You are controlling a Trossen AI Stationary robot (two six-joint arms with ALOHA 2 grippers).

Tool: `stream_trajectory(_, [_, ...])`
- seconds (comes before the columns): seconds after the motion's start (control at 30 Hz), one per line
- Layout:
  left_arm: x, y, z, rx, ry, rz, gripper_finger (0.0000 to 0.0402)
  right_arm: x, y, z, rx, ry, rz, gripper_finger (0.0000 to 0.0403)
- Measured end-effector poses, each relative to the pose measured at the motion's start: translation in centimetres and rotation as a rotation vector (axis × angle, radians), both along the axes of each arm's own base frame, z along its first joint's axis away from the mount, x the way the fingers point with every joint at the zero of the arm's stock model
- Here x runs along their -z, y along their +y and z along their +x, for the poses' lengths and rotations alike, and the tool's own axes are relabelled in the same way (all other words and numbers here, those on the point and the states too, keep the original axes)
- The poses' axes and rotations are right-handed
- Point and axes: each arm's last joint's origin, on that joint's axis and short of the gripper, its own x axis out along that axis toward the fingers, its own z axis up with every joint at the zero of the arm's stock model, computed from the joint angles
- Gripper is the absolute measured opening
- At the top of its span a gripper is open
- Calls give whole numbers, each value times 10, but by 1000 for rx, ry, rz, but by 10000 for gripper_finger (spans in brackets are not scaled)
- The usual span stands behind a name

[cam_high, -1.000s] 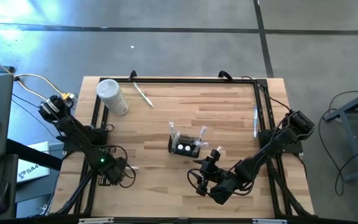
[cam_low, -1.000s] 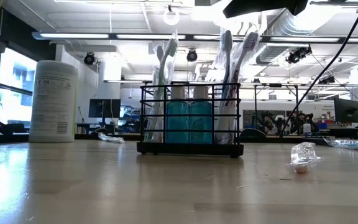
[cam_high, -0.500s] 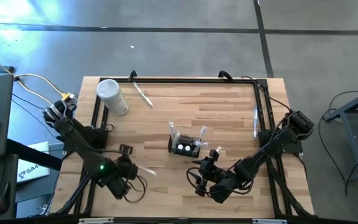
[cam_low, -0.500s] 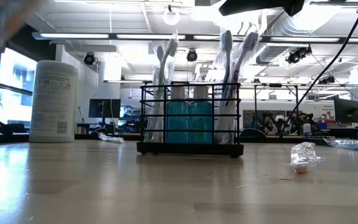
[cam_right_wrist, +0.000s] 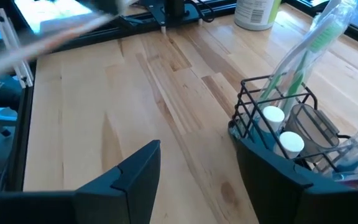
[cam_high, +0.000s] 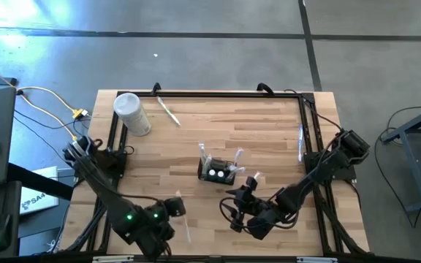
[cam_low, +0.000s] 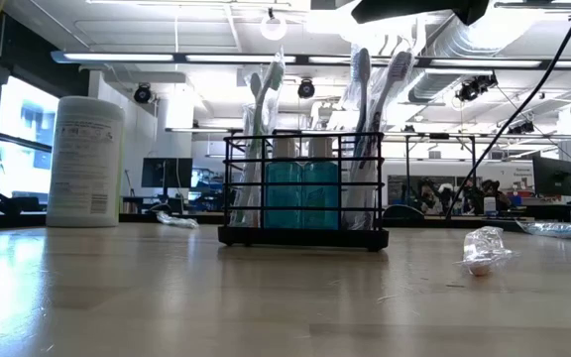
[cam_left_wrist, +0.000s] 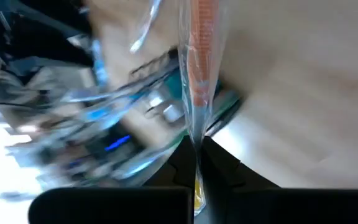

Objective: Pick & Place toothbrushing station
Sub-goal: Put the left orange toothbrush into the mesh organizer

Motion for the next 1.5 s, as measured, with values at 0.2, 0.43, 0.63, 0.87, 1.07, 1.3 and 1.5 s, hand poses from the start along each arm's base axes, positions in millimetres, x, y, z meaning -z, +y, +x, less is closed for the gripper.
stream_trajectory(0.2, [15,1,12,-2,-111,435,2,0,2,-2,-8,1,-1,203])
stream_trajectory(0.43, [22,15,20,2,-72,733,2,0,2,-1,-7,1,-2,203])
stream_trajectory(0.63, [12,44,21,-54,-28,817,2,0,2,-2,-6,1,-6,203])
stream_trajectory(0.87, [0,85,36,-151,63,842,2,1,-4,1,9,17,-20,203])
stream_trajectory(1.07, [-5,111,45,-225,106,838,2,2,-6,2,12,26,-24,203])
stream_trajectory(1.3, [-2,126,53,-258,165,836,2,2,-1,-2,-12,31,-10,203])
stream_trajectory(1.5, [3,129,57,-262,198,842,2,2,6,-6,-35,33,-10,203])
